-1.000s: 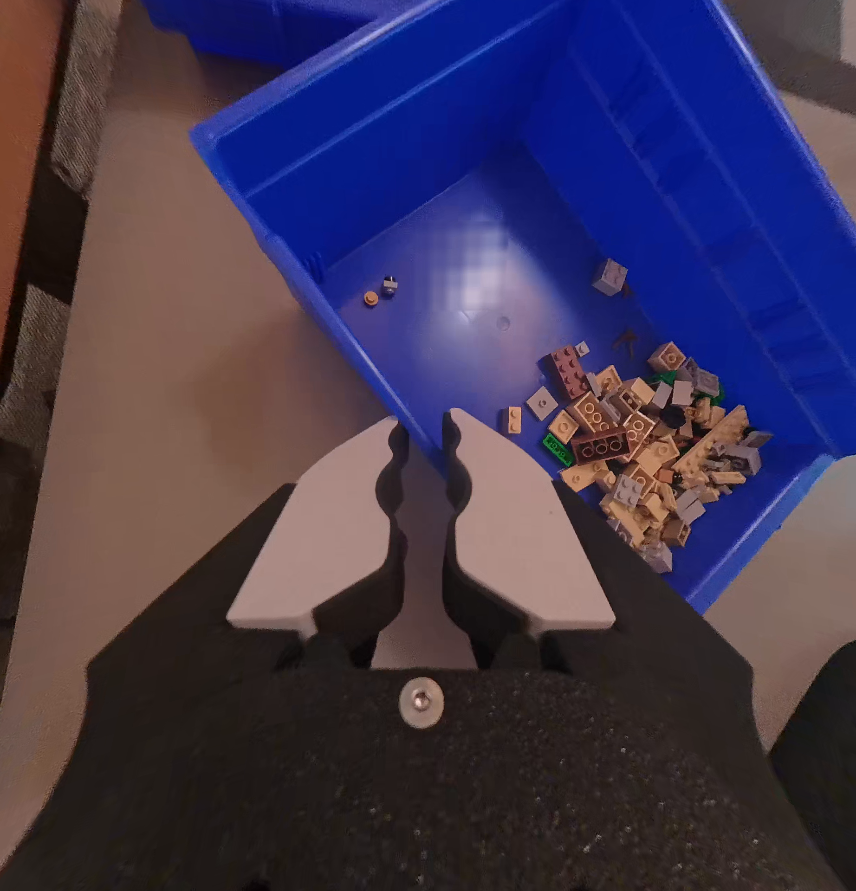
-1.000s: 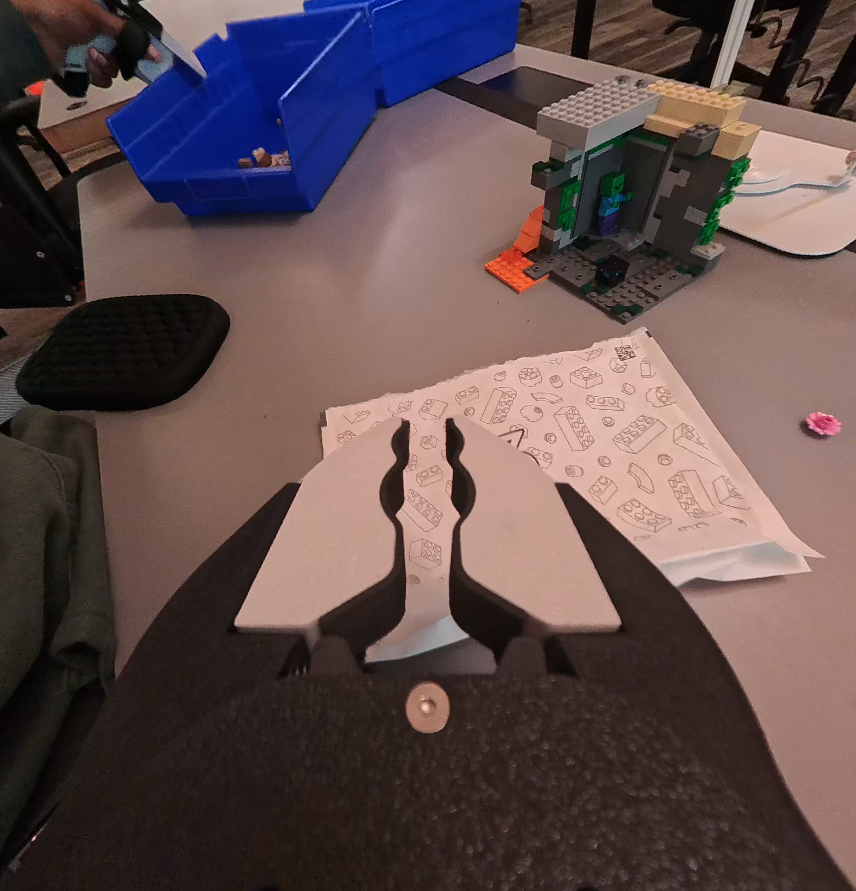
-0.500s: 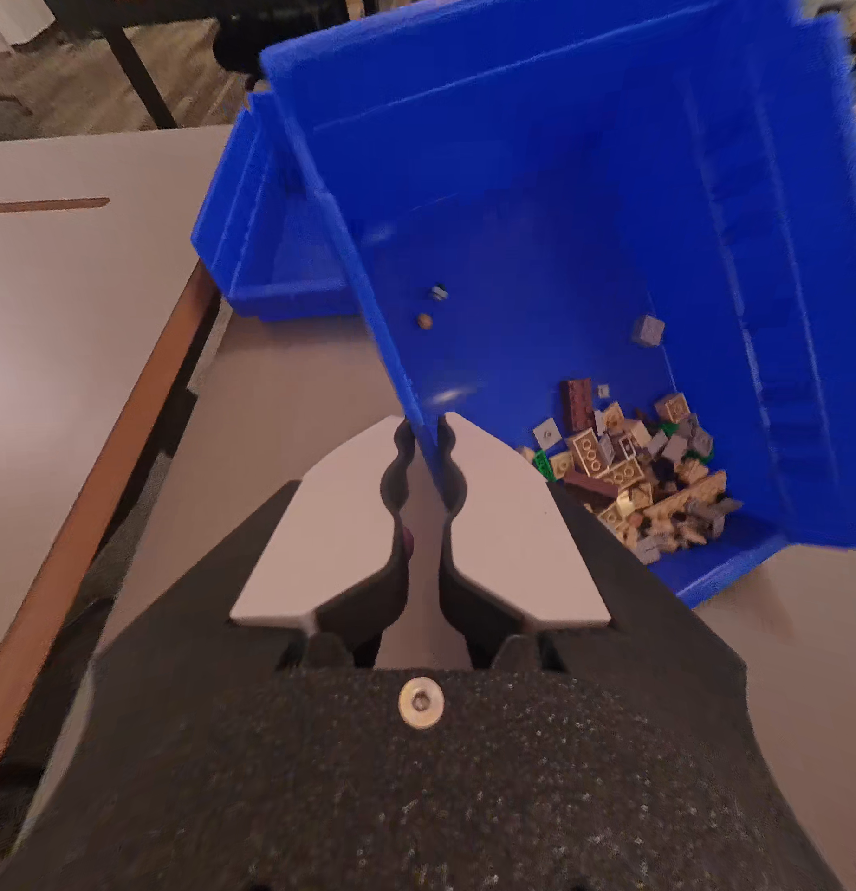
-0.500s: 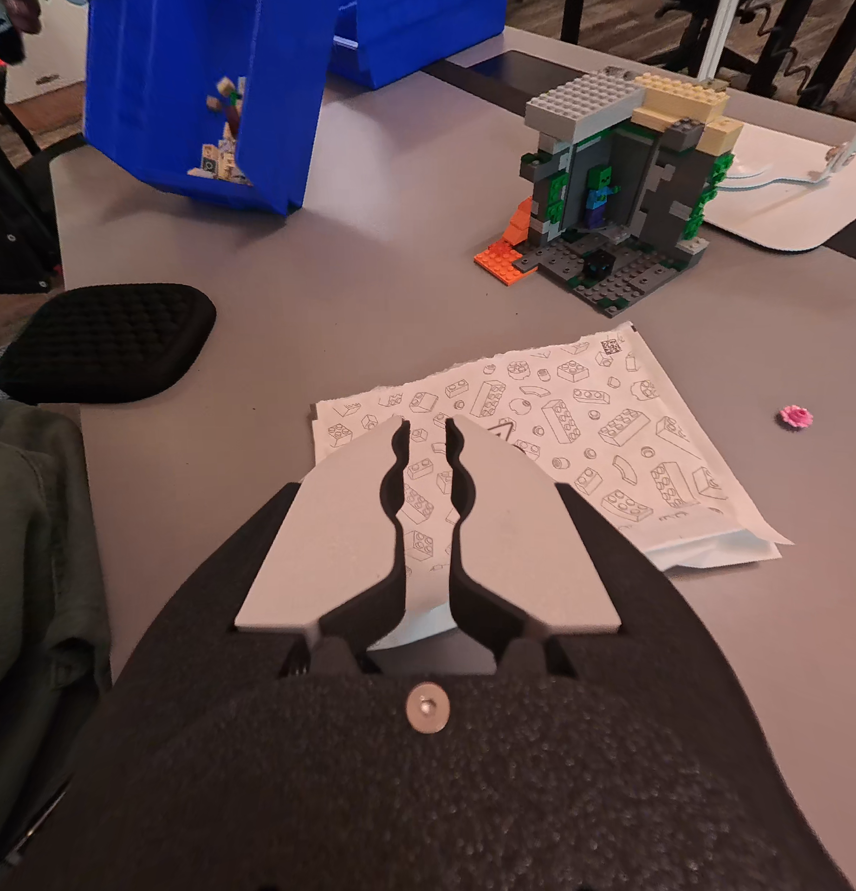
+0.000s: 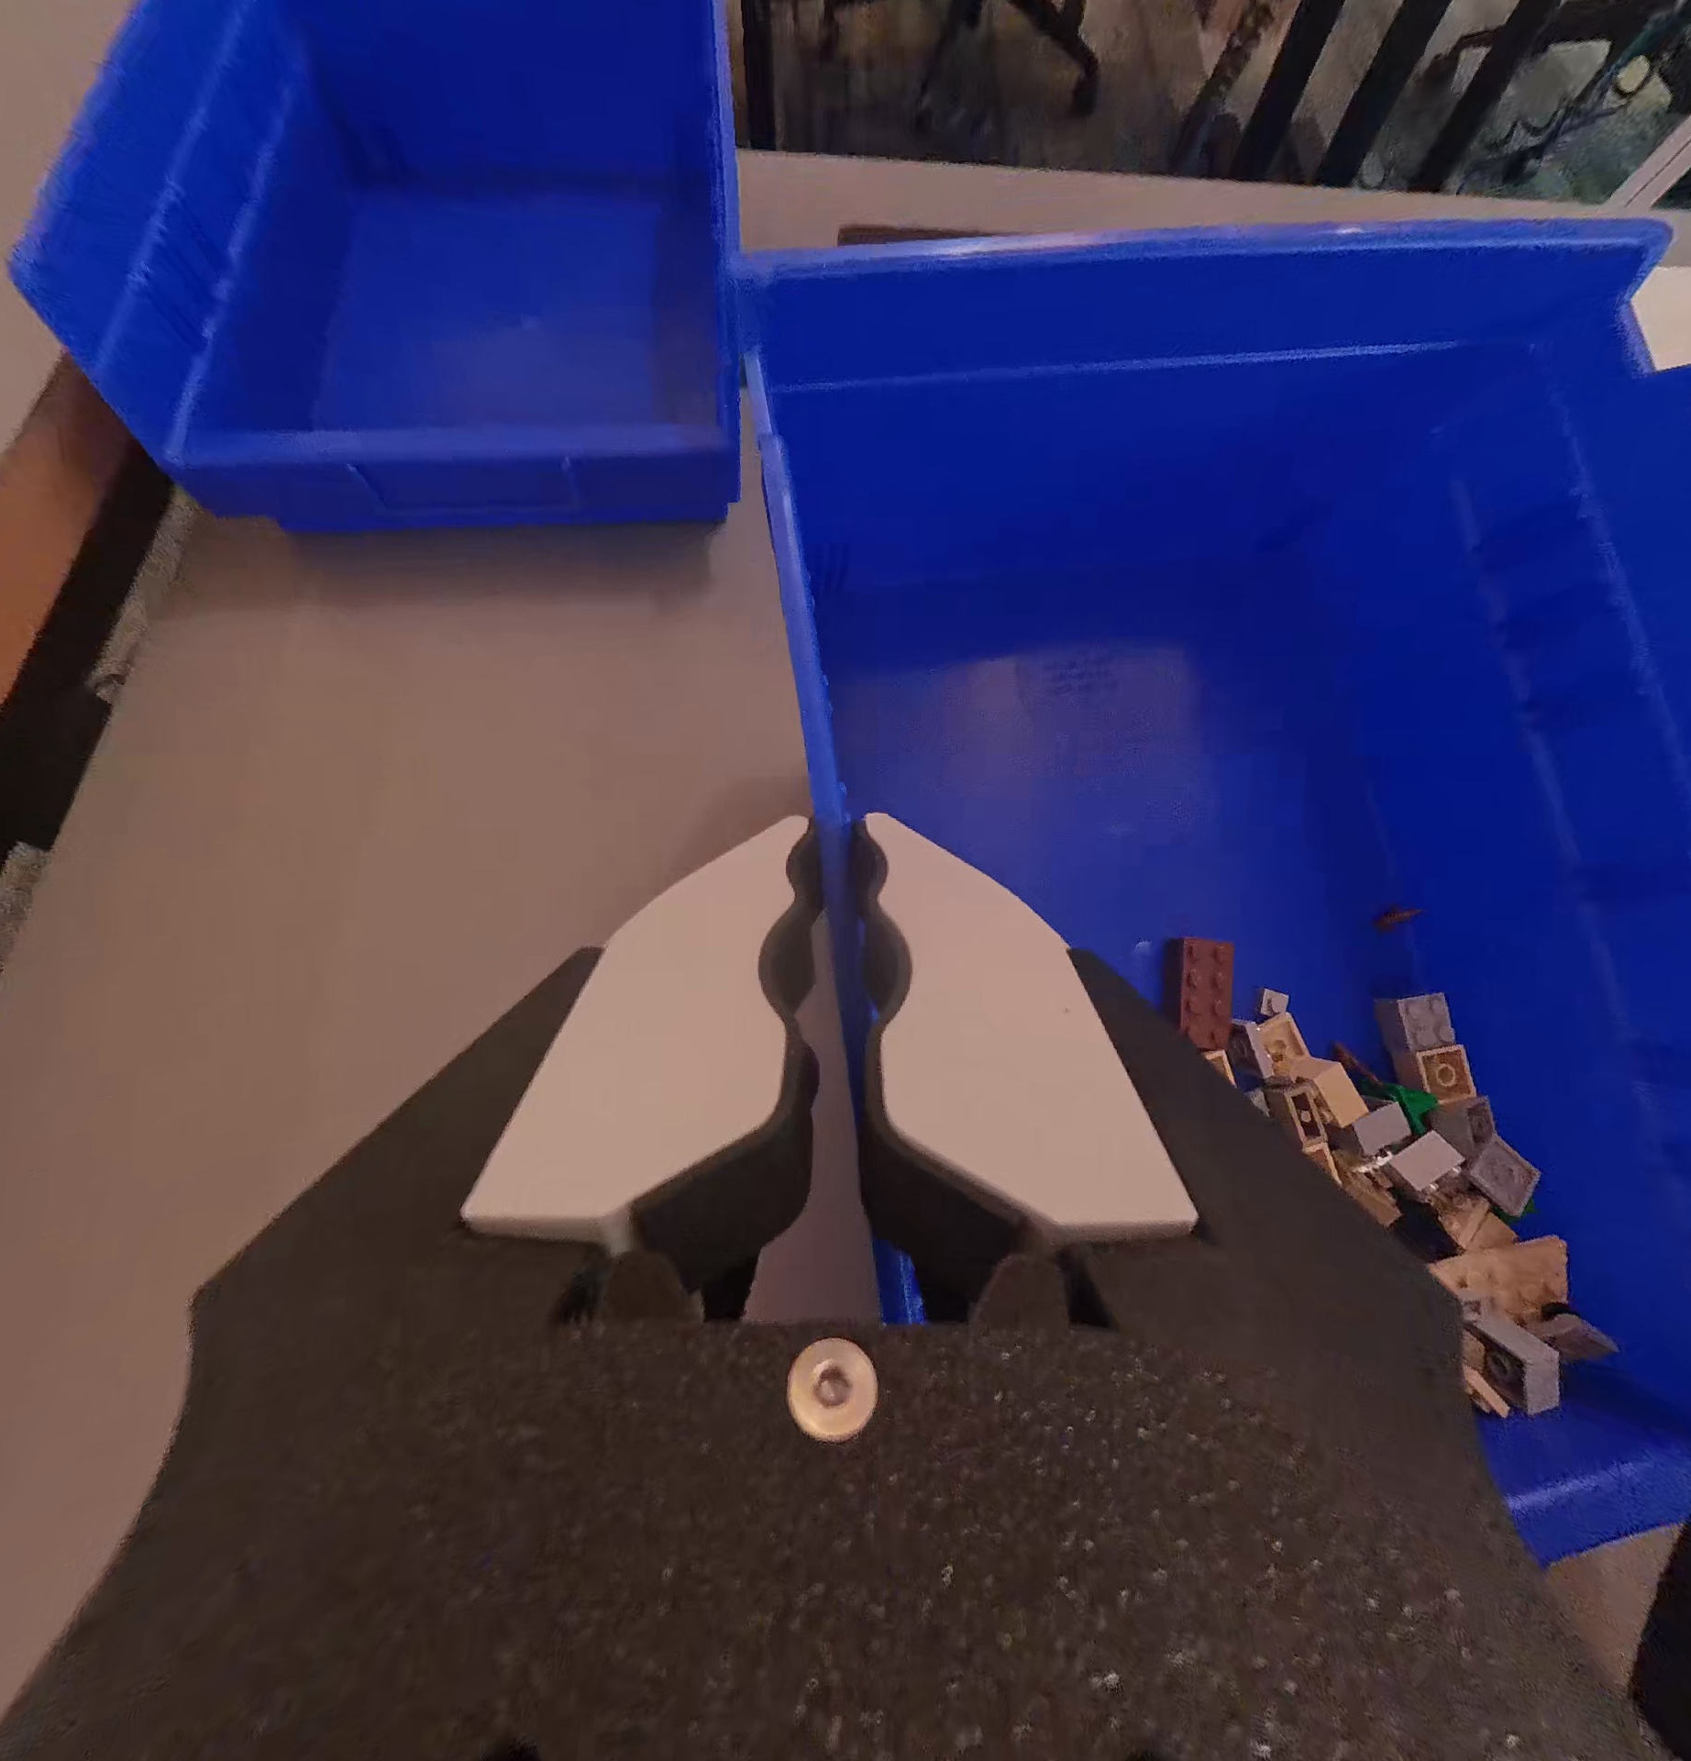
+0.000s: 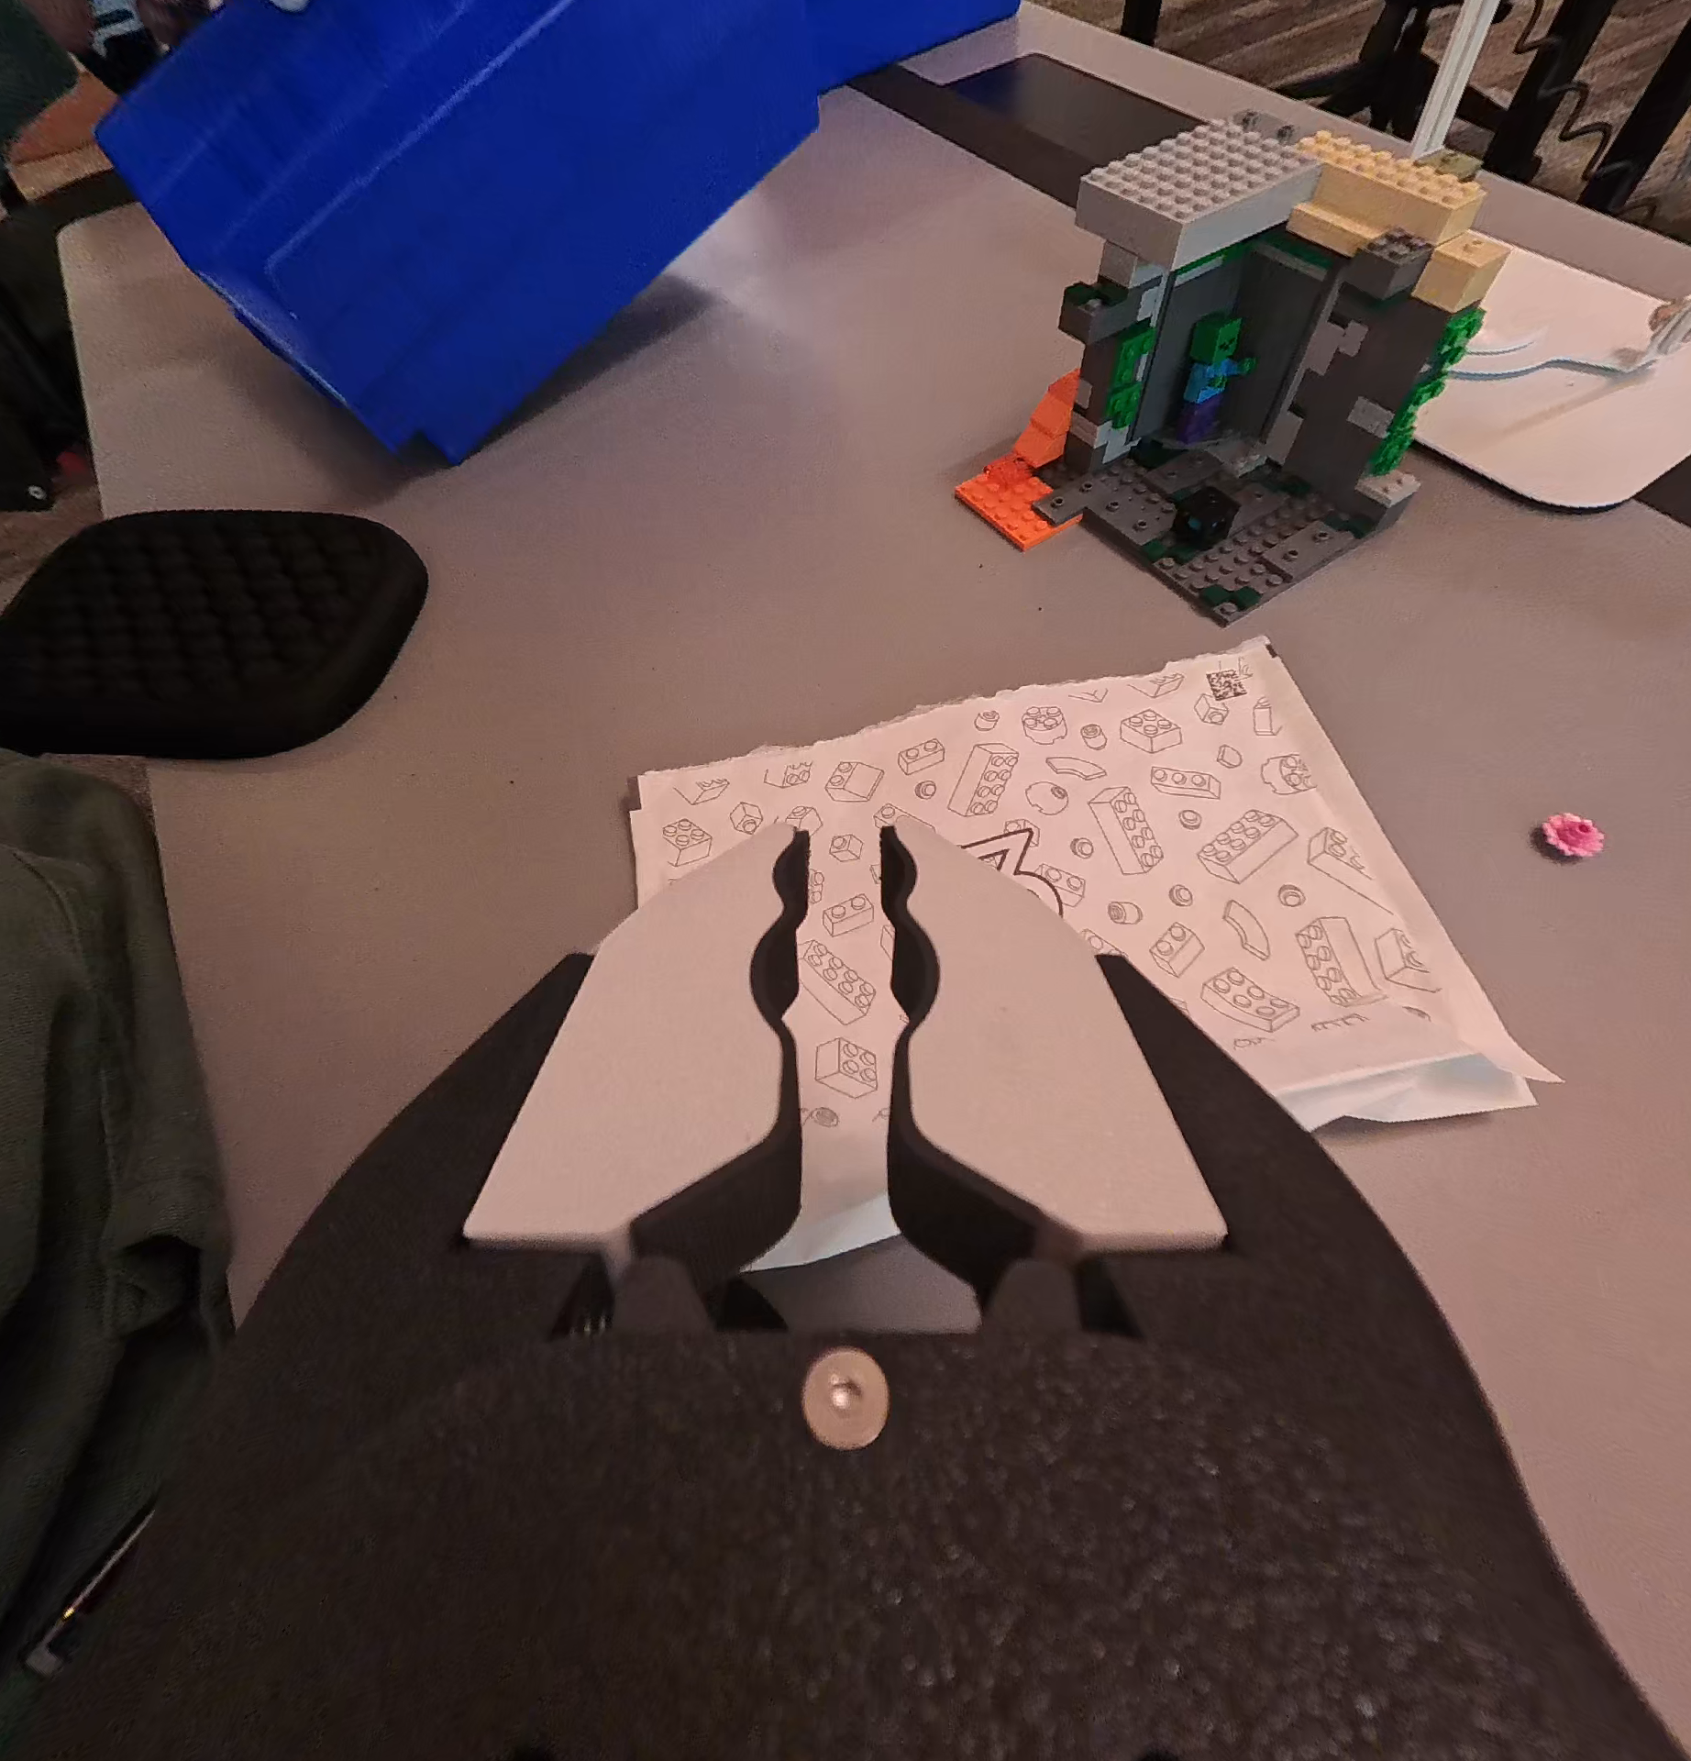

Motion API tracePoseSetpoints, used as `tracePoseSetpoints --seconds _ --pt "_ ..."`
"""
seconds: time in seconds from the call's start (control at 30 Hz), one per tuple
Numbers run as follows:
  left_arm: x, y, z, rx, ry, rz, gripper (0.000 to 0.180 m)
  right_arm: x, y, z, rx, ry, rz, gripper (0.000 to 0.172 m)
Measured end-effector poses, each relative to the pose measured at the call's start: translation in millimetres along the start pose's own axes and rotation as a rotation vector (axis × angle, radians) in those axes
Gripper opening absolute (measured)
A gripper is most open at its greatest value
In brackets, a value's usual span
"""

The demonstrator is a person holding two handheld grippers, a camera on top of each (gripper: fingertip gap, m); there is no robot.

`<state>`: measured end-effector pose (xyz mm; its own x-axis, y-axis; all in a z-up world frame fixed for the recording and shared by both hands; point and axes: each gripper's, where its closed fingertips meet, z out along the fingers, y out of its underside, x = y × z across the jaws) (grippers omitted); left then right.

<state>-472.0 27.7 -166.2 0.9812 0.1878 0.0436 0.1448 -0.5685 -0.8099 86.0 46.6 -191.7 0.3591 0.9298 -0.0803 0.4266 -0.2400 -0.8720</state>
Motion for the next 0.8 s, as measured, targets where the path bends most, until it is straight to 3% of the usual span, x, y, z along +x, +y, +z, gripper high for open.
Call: tracePoseSetpoints --seconds 0.37,0.6,0.7,0.77,0.8 --pt "-11 21 35 -0.191 -0.012 0.027 0.012 0 1 7 -0.011 -0.008 -0.003 0.014" --pt "-11 47 10 -0.327 -0.010 0.133 0.046 4 1 7 -0.003 -0.013 -0.001 0.014" --pt "0 72 11 -0.425 0.087 0.124 0.047 5 1 8 0.002 -0.021 0.002 0.014" --pt "11 81 15 -0.459 0.166 0.098 0.025 6 1 9 -0.001 -0.018 0.006 0.014" --pt "9 82 16 -0.468 0.157 0.087 0.023 8 2 9 -0.006 -0.011 0.008 0.014"
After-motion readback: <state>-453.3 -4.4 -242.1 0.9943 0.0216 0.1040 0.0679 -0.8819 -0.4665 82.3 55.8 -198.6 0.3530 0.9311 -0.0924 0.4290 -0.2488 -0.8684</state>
